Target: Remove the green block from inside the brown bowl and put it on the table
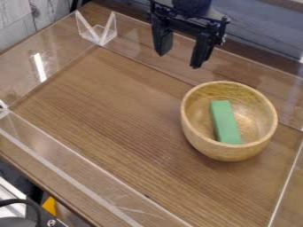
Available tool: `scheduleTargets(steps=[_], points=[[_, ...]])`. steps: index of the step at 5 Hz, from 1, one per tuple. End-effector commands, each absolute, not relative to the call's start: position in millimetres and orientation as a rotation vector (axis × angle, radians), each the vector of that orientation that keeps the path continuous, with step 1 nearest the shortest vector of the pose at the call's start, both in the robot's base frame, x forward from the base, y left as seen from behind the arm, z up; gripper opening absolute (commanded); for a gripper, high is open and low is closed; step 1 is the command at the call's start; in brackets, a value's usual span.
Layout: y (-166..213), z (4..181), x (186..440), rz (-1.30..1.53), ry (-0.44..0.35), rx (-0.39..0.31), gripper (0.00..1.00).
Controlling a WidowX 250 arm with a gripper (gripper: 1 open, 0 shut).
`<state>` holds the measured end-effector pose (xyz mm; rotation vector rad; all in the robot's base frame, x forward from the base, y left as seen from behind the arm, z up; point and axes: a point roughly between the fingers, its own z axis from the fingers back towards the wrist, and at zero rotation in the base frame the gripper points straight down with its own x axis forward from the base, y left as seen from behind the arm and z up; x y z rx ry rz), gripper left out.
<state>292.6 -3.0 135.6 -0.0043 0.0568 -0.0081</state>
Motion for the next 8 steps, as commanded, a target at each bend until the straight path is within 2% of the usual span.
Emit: scheduleTargets(steps=[1,4,6,8], points=[[-9,135.2,290,0.064,0.065,-0.015,1.00],[-47,128.6,279,0.317,0.101,-0.085,1.00],[-70,115.8,279,0.502,0.113,-0.124,1.00],[-79,99.8,281,0.654,0.110,-0.133,1.00]])
